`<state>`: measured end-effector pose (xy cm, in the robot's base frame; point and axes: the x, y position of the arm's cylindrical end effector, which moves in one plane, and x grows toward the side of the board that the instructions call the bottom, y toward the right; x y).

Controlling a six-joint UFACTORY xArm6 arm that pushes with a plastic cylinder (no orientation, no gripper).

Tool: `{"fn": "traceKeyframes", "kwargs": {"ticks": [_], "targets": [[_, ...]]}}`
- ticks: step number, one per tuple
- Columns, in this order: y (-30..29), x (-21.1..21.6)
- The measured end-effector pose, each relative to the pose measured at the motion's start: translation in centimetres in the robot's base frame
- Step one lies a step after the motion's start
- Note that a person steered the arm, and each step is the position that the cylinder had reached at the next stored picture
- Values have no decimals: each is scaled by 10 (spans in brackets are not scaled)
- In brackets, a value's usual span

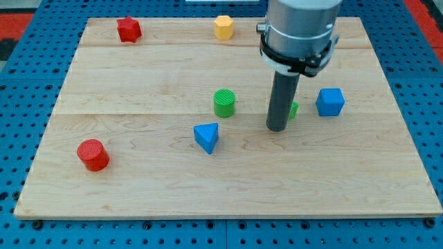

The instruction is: Push the blue triangle horizontal left to the green circle

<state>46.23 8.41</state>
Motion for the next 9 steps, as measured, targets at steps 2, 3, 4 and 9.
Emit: {"fn": "traceKeyframes", "kwargs": {"ticks": [2,3,4,9], "targets": [[-12,71],[-79,68],[-153,46],[-163,16]]}}
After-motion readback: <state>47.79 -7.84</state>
